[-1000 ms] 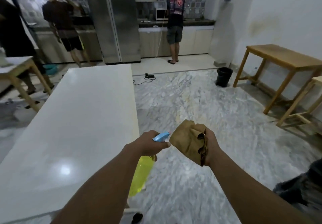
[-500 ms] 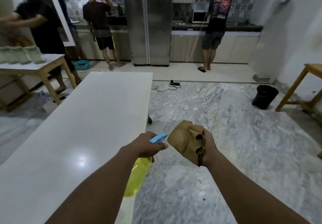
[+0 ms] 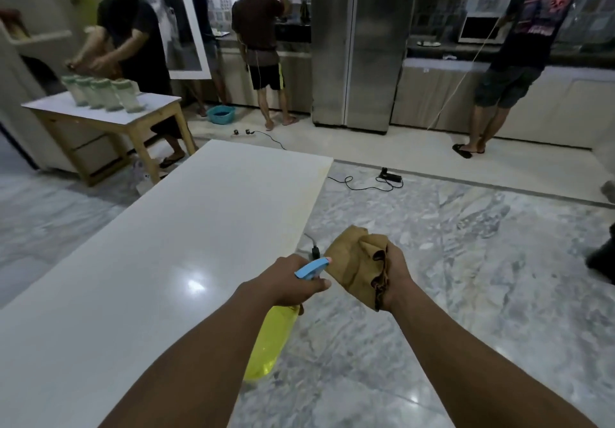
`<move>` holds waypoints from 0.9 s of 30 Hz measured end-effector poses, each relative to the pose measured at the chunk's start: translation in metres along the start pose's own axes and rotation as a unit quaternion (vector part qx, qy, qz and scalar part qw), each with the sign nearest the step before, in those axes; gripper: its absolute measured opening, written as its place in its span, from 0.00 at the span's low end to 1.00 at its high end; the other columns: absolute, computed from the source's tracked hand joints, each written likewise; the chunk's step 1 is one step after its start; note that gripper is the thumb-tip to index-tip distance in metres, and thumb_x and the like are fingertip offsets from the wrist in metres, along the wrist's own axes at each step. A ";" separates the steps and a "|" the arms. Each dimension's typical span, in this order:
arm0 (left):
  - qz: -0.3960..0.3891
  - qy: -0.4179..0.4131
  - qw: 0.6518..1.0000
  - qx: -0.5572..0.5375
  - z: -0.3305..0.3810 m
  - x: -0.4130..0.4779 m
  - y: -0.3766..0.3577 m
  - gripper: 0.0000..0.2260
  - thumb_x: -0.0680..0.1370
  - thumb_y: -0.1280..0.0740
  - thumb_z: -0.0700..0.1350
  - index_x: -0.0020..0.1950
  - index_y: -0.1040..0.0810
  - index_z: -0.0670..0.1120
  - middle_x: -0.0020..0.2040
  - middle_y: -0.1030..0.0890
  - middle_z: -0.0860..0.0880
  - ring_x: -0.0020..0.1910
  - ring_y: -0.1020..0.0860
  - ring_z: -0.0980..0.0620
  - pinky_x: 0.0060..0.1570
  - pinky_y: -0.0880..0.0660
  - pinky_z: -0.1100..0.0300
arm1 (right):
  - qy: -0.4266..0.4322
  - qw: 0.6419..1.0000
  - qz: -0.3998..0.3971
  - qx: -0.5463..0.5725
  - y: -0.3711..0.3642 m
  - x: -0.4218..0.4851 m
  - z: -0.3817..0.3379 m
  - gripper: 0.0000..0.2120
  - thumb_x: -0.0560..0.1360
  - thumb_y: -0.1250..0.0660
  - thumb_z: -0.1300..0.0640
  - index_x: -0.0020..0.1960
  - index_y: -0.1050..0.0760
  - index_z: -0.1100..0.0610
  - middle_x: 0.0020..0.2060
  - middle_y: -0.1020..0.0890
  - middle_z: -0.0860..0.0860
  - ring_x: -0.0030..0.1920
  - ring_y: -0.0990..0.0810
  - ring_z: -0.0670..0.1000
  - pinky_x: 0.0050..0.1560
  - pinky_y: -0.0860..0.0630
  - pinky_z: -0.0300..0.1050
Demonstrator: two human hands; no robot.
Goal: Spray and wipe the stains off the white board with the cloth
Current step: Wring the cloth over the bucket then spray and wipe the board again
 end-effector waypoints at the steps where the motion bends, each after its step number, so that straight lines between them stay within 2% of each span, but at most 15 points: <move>1: 0.003 0.006 1.000 -0.007 0.002 0.018 0.007 0.21 0.79 0.29 0.61 0.46 0.20 0.42 0.43 0.17 0.40 0.42 0.20 0.43 0.41 0.29 0.55 | -0.015 1.000 0.010 -0.002 -0.001 0.019 -0.011 0.12 0.76 0.39 0.54 0.50 0.19 0.56 0.51 0.20 0.53 0.53 0.22 0.57 0.73 0.37 0.52; 3: 0.007 0.019 1.000 -0.020 0.002 0.051 0.020 0.18 0.79 0.28 0.58 0.40 0.23 0.45 0.39 0.20 0.44 0.37 0.23 0.48 0.37 0.30 0.59 | -0.052 0.998 0.022 0.005 -0.003 0.055 -0.026 0.10 0.73 0.36 0.56 0.53 0.22 0.54 0.53 0.22 0.49 0.54 0.23 0.54 0.72 0.36 0.47; 5: 0.013 0.023 0.999 -0.025 0.001 0.089 0.036 0.19 0.79 0.28 0.57 0.36 0.28 0.48 0.33 0.25 0.49 0.30 0.26 0.54 0.30 0.33 0.66 | -0.064 0.997 0.032 -0.008 -0.006 0.094 -0.046 0.11 0.72 0.34 0.56 0.53 0.21 0.55 0.52 0.21 0.49 0.53 0.22 0.53 0.71 0.35 0.46; 7: 0.012 0.027 0.999 -0.034 -0.003 0.134 0.051 0.18 0.80 0.27 0.55 0.37 0.27 0.46 0.32 0.26 0.51 0.25 0.25 0.58 0.25 0.34 0.72 | -0.052 0.998 0.037 -0.021 -0.006 0.139 -0.067 0.11 0.73 0.34 0.54 0.52 0.20 0.57 0.48 0.19 0.54 0.49 0.21 0.56 0.69 0.33 0.48; 9: 0.014 0.030 0.999 -0.037 -0.005 0.170 0.069 0.16 0.80 0.28 0.55 0.40 0.25 0.46 0.32 0.24 0.50 0.23 0.23 0.59 0.25 0.33 0.73 | -0.047 0.997 0.054 -0.022 -0.010 0.175 -0.087 0.11 0.74 0.34 0.54 0.54 0.22 0.56 0.48 0.21 0.54 0.48 0.22 0.56 0.65 0.31 0.48; 11: 0.014 0.037 0.999 -0.029 -0.004 0.214 0.091 0.16 0.80 0.28 0.56 0.41 0.24 0.46 0.35 0.22 0.49 0.30 0.20 0.54 0.32 0.28 0.69 | -0.053 0.998 0.043 -0.001 -0.014 0.218 -0.113 0.12 0.71 0.32 0.56 0.54 0.27 0.52 0.48 0.25 0.50 0.48 0.25 0.51 0.57 0.28 0.43; 13: 0.020 0.042 0.998 -0.038 -0.001 0.248 0.112 0.16 0.79 0.28 0.57 0.42 0.24 0.46 0.36 0.22 0.47 0.35 0.18 0.47 0.39 0.24 0.58 | -0.053 0.997 0.054 -0.002 -0.019 0.249 -0.137 0.14 0.70 0.30 0.55 0.54 0.28 0.50 0.47 0.26 0.48 0.47 0.25 0.50 0.50 0.25 0.43; 17: 0.033 0.050 0.998 -0.036 0.006 0.315 0.142 0.18 0.80 0.29 0.56 0.45 0.22 0.41 0.36 0.21 0.47 0.34 0.13 0.43 0.36 0.22 0.58 | -0.036 0.992 0.104 -0.062 -0.012 0.316 -0.184 0.16 0.71 0.30 0.46 0.49 0.18 0.57 0.45 0.19 0.55 0.46 0.21 0.56 0.52 0.28 0.49; 20: 0.039 0.060 0.997 -0.032 0.001 0.365 0.154 0.17 0.80 0.30 0.57 0.40 0.24 0.45 0.35 0.21 0.46 0.33 0.13 0.43 0.39 0.18 0.53 | -0.036 0.991 0.125 -0.028 -0.013 0.361 -0.212 0.14 0.77 0.35 0.47 0.47 0.20 0.57 0.41 0.18 0.53 0.43 0.19 0.53 0.51 0.24 0.46; 23: 0.064 0.071 0.994 -0.053 -0.011 0.416 0.168 0.20 0.80 0.30 0.58 0.49 0.20 0.40 0.38 0.19 0.42 0.36 0.13 0.41 0.47 0.15 0.45 | -0.057 0.987 0.148 -0.022 -0.004 0.413 -0.244 0.13 0.80 0.39 0.48 0.45 0.22 0.55 0.36 0.17 0.50 0.38 0.17 0.51 0.42 0.18 0.46; 25: 0.068 0.082 0.992 -0.072 -0.018 0.440 0.176 0.20 0.80 0.29 0.57 0.54 0.20 0.39 0.42 0.16 0.40 0.36 0.12 0.42 0.47 0.15 0.47 | -0.076 0.985 0.149 -0.048 0.004 0.443 -0.263 0.13 0.80 0.39 0.47 0.48 0.22 0.55 0.37 0.18 0.50 0.38 0.17 0.52 0.37 0.18 0.46; 27: 0.066 0.112 0.988 -0.085 -0.029 0.474 0.184 0.18 0.80 0.29 0.56 0.53 0.20 0.40 0.44 0.15 0.41 0.37 0.12 0.42 0.44 0.16 0.52 | -0.038 0.966 0.203 -0.158 0.018 0.491 -0.293 0.12 0.80 0.41 0.49 0.56 0.25 0.55 0.41 0.19 0.51 0.39 0.20 0.52 0.42 0.20 0.50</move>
Point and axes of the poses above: each hand's wrist, its own x-axis towards the middle knuckle, its own y-axis out of the back of the hand, z = x × y, the point moved 4 cm from there along x, towards the middle knuckle
